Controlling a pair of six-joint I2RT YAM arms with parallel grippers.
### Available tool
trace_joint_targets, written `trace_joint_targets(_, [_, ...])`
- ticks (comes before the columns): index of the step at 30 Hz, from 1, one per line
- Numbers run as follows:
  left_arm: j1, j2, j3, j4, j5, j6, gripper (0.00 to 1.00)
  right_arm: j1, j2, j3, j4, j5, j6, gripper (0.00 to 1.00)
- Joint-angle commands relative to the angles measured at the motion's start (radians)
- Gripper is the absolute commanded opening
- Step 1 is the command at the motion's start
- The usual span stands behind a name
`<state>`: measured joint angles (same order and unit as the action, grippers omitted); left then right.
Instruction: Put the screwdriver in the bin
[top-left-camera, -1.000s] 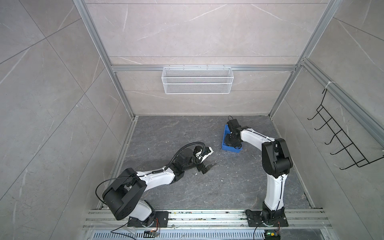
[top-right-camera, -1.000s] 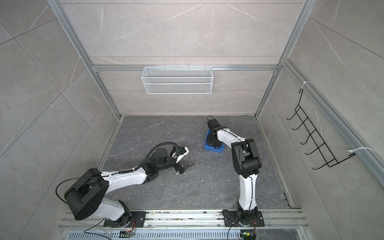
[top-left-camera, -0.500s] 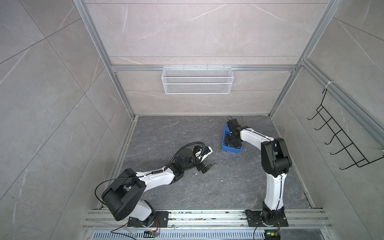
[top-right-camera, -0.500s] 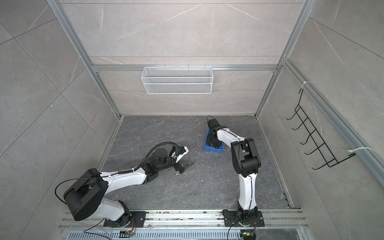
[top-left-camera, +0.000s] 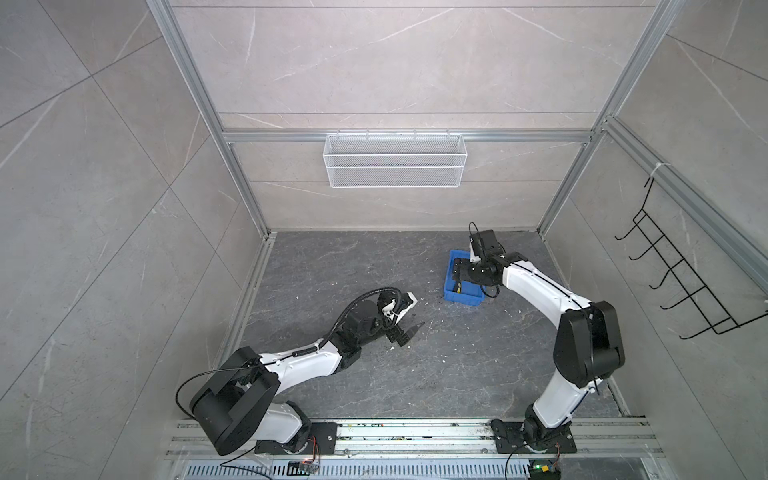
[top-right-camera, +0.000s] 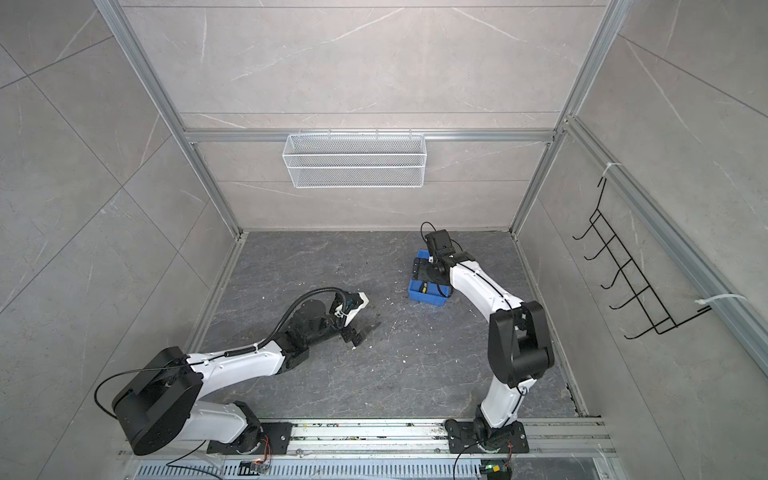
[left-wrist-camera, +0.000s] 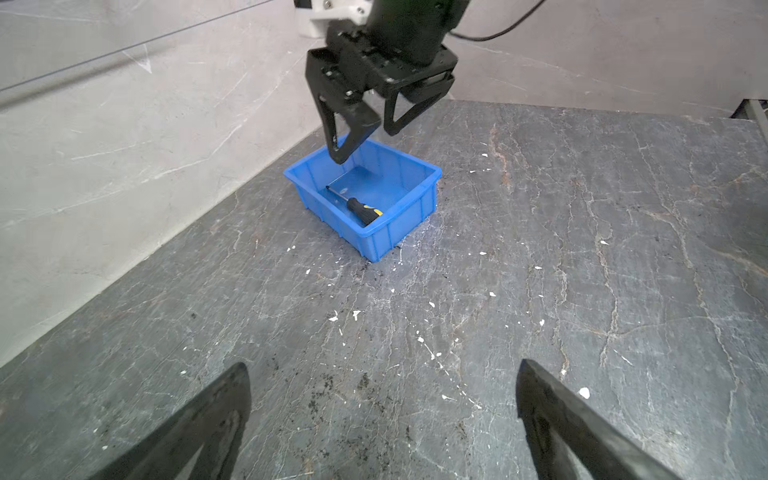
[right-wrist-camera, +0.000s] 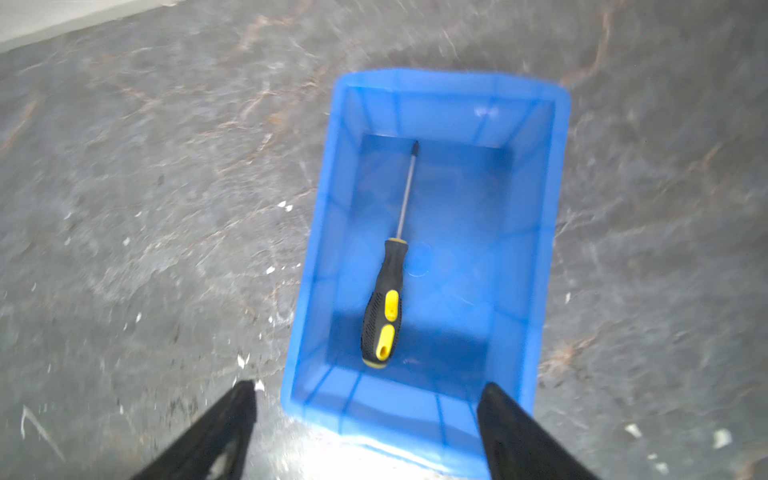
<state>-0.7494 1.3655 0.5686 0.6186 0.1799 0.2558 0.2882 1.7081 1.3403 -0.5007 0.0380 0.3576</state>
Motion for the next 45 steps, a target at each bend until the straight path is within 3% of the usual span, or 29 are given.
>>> trace_joint_targets(1, [0.035,-0.057,-0.019,0.010,-0.035,-0.019,1.00,-0.002,-0.111,-0.075,0.065,-0.022,-0.102,0.94])
trace_joint_targets(10, [0.152,-0.183,-0.087,-0.064,-0.122,-0.048,1.00,-0.003,-0.423,-0.322,0.232,0.063,-0.195,0.99])
trace_joint_targets(15, [0.231,-0.281,-0.128,-0.135,-0.192,-0.068,1.00,-0.004,-0.540,-0.474,0.373,0.186,-0.215,0.99])
trace_joint_targets(23, [0.390,-0.405,-0.234,-0.170,-0.274,-0.100,1.00,-0.007,-0.655,-0.748,0.671,0.267,-0.335,0.99])
trace_joint_targets(27, [0.457,-0.381,-0.283,-0.120,-0.321,-0.078,1.00,-0.005,-0.627,-0.861,0.824,0.261,-0.392,0.99])
trace_joint_targets(32, [0.536,-0.278,-0.344,0.030,-0.422,-0.102,1.00,-0.009,-0.507,-1.000,1.145,0.264,-0.404,0.99])
trace_joint_targets(37, [0.628,-0.110,-0.338,0.216,-0.354,-0.094,1.00,-0.020,-0.376,-1.034,1.314,0.274,-0.428,0.99])
trace_joint_targets(42, [0.738,0.055,-0.293,0.316,-0.294,-0.215,1.00,-0.088,-0.240,-1.039,1.466,0.190,-0.409,0.99])
trace_joint_targets(45, [0.771,0.155,-0.277,0.408,-0.273,-0.240,1.00,-0.130,-0.191,-1.021,1.460,0.132,-0.380,0.99])
